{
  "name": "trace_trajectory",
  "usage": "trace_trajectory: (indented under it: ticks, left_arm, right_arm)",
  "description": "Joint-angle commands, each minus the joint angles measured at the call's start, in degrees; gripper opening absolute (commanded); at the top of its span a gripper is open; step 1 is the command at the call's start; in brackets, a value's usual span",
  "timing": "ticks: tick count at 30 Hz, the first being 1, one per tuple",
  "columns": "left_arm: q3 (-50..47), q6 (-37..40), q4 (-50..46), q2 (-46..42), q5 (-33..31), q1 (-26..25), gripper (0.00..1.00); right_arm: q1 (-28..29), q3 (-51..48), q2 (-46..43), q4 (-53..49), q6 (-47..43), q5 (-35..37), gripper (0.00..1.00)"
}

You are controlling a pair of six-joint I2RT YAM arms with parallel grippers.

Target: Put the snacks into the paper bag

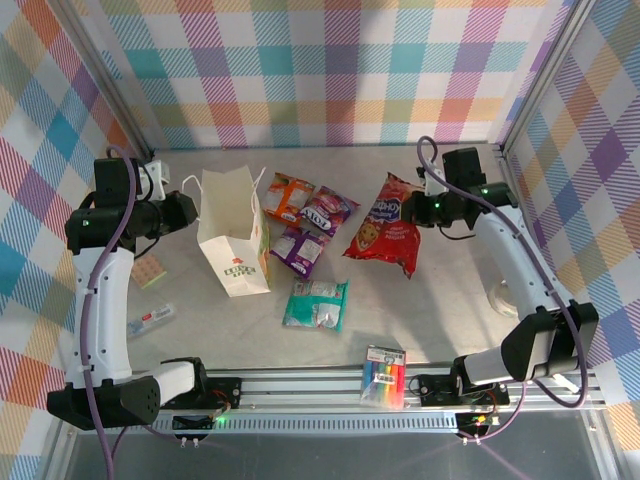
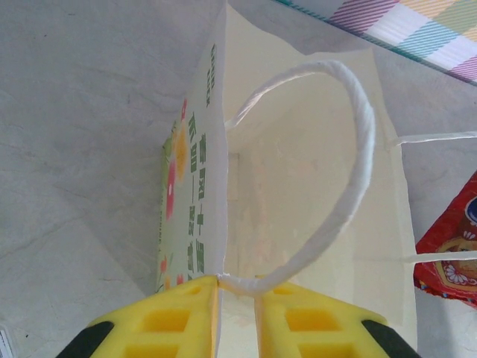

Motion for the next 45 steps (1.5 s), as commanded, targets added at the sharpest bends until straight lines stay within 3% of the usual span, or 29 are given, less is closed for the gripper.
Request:
trace_trajectory:
  ticks: [1, 14, 29, 45]
  left_arm:
    - [1.86, -1.08, -0.33, -0.69, 0.81, 0.79, 0.21]
    - [1.86, -2.6, 1.07, -0.57, -0.54, 0.81, 0.2]
    - [0.83, -3.92, 3.28, -1.04, -1.0, 0.81, 0.2]
    - [-1.49, -5.76, 5.53, -1.19, -0.67, 0.88, 0.19]
  right_arm:
    - [0.96, 6.26, -3.43, 1.35, -1.15, -2.77, 0.0]
    - [3.12, 20.41, -3.56, -2.76, -0.4, -3.87, 0.0]
    - [8.33, 39.95, 2.31, -5.5, -1.94, -5.65, 0.0]
    - [13.47, 44.17, 2.2, 1.79, 2.41, -10.29, 0.0]
